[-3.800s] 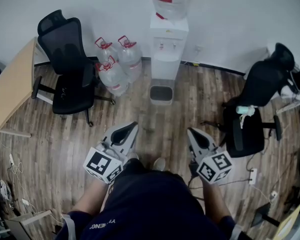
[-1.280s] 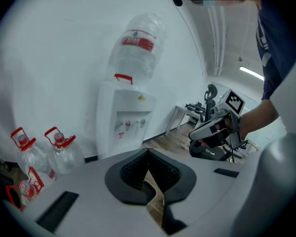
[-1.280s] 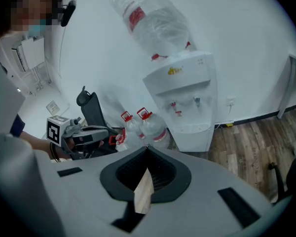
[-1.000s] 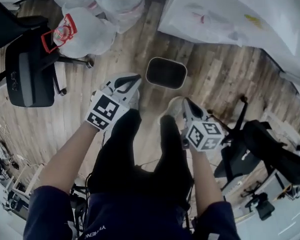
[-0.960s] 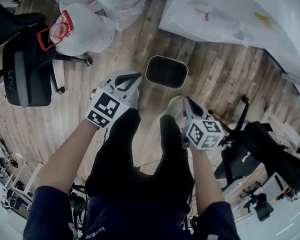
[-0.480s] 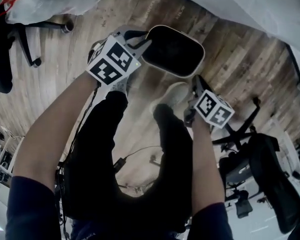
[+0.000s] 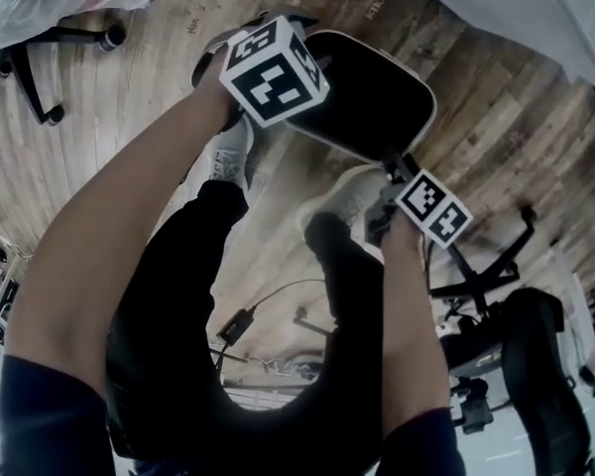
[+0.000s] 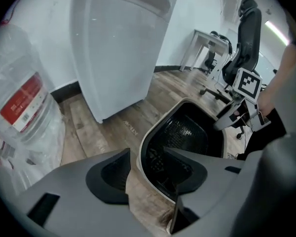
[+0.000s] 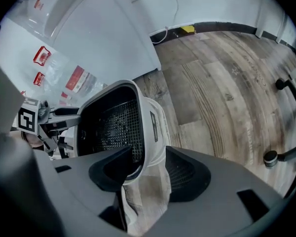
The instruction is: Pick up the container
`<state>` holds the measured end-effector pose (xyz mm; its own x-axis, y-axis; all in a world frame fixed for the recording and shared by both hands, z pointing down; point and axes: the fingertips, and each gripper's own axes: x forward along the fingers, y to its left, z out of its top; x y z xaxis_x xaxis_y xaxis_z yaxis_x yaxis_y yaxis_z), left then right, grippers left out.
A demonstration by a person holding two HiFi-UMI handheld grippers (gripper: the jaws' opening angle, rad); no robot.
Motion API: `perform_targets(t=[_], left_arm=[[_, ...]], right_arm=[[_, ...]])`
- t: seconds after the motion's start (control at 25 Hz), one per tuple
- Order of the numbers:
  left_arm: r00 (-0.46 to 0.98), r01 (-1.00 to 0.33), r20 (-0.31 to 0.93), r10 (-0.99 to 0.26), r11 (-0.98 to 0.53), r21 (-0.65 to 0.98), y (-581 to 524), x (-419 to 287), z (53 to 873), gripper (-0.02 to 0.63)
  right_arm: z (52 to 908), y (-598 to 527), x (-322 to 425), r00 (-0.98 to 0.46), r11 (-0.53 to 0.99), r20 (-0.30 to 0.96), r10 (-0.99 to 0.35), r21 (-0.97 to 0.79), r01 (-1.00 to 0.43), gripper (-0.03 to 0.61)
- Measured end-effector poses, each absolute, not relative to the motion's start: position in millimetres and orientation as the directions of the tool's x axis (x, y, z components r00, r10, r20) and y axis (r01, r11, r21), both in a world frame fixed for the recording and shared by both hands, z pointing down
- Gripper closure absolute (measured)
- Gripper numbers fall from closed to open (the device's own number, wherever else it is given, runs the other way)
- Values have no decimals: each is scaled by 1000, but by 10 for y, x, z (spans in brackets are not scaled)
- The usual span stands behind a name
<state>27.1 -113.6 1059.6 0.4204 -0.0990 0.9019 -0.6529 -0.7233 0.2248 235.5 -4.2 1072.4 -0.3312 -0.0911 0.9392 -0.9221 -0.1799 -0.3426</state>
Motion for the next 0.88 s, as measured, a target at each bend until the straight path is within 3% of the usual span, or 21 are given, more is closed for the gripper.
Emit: perform_targets(t=[0.12,0.16,0.2,0.32,0.52,0.88], left_arm=[[357,-646,933,-45,-733,211,-1079,292,10883,397],[341,-648,940,-32,-732,211,-1057,289,10980,420],[334,-655,942,-27,-725,212,-1047,288,11053,491],[338,-698,940,-55,-685,211,-1105,287,11119,518],[299,-723,952,-61,-666,184,-1081,290,11032,543],[294,-750,946,-137,-647,139,-1125,126,9663,540]], right_arm=[[10904,39,2328,-336,-205,938,-84,-347,-915,370],[10962,49,2318,-338,-216,937,-91,-350,-912,370],[11012,49,2303,-343,-233,934,-98,-356,-905,370],[11095,9,2253,-350,-271,931,-106,-366,-890,458],[11062,66,2318,-282,-310,956,-82,-294,-904,491],[9825,-47,2198,-277,-264,952,-126,-302,-916,499]])
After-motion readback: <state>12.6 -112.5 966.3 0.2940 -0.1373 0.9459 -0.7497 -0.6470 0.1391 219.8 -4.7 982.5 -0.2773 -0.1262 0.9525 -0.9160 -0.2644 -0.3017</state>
